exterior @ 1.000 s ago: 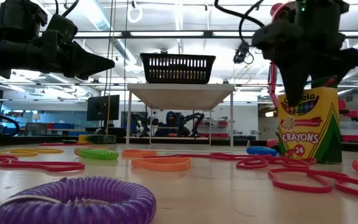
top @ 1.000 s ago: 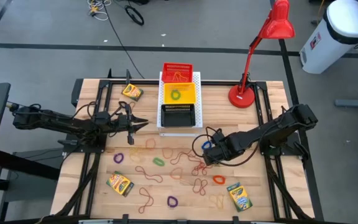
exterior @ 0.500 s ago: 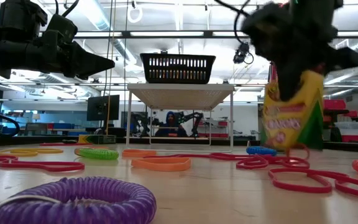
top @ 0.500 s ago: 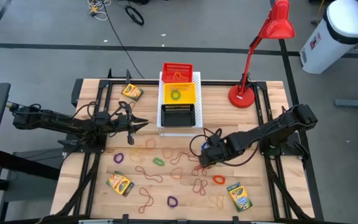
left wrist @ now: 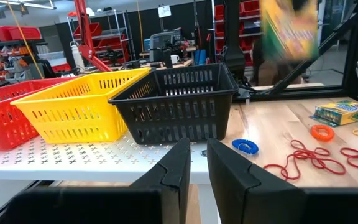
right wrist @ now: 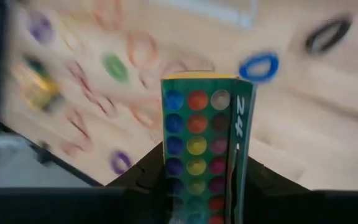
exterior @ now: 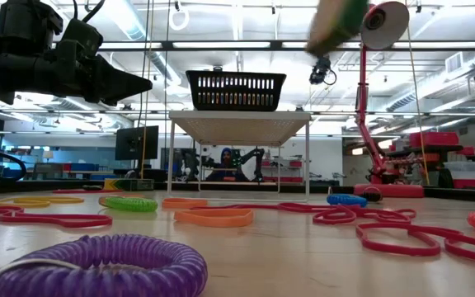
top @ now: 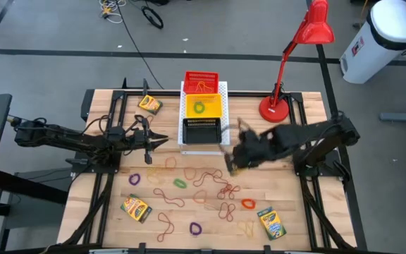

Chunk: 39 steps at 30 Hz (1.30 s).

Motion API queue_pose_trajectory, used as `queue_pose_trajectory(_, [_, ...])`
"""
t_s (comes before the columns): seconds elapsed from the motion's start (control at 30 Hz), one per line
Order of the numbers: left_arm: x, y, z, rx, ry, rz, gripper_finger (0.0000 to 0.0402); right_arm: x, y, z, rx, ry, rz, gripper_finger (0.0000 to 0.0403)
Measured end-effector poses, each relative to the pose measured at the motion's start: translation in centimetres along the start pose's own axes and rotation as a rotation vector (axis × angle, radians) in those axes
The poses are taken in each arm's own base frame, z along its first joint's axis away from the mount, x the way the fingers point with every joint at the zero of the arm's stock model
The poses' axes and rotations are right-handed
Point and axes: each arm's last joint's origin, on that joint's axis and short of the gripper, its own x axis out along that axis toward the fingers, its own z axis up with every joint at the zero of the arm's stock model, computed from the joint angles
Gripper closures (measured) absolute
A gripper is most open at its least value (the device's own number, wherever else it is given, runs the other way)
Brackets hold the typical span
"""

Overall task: Pick & Place Office Desk Supplies
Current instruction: Put the yellow crayon box into the black bin on the shelf

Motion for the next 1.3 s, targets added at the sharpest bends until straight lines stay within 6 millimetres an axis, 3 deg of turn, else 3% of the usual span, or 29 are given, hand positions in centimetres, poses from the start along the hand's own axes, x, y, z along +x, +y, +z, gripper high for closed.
queue_pose_trajectory(0.23, [0.0, 0.0, 0.0, 0.000, 0.000, 0.001, 0.0339, -6.2, 0.1, 5.4, 0.087, -0.163, 0.160, 0.0284])
queue_pose_trajectory(0.43, [0.0, 0.0, 0.0, 0.000, 0.001, 0.000, 0.0339, -7.5, -0.8, 9.8, 0.104, -0.285, 0.185, 0.0283])
queue_pose_trajectory(0.57, [0.0, 0.0, 0.0, 0.000, 0.000, 0.001, 0.0339, -6.4, -0.8, 11.9, 0.102, -0.280, 0.194, 0.0283])
queue_pose_trajectory(0.83, [0.0, 0.0, 0.0, 0.000, 0.001, 0.000, 0.0339, -1.6, 0.3, 14.9, 0.091, -0.157, 0.114, 0.0282])
queue_pose_trajectory(1.3, [0.0, 0.0, 0.0, 0.000, 0.001, 0.000, 0.0339, 3.6, 1.6, 15.8, 0.067, -0.066, -0.006, 0.0282])
